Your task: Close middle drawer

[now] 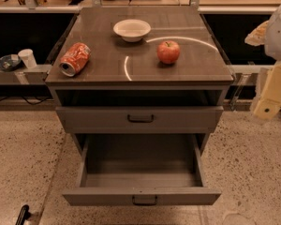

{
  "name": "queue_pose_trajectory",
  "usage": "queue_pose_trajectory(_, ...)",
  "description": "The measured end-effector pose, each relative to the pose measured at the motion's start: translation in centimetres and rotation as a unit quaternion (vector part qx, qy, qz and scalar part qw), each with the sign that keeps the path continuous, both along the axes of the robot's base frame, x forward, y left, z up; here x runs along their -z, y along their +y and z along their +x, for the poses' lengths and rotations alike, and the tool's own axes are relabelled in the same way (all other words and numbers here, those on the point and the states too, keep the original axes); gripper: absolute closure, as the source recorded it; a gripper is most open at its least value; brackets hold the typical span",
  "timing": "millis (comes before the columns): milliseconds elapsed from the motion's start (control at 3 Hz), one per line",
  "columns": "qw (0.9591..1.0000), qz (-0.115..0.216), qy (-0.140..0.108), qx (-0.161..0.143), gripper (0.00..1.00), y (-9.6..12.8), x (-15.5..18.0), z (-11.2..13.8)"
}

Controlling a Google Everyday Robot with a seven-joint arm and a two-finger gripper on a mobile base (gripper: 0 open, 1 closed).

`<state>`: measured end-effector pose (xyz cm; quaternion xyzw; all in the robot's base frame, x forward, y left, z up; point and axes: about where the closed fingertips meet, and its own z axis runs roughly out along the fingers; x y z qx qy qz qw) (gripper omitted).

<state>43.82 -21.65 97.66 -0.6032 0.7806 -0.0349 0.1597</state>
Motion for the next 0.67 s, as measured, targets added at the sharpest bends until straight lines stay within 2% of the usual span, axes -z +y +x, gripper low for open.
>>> queue_pose_trajectory(333,1.0,0.0,0.0,0.0,0.0,0.0,0.0,0.0)
queue_pose_trajectory(667,0.9994,0.032,-0.013,-0.009,0.0,0.4,1.6,0.0)
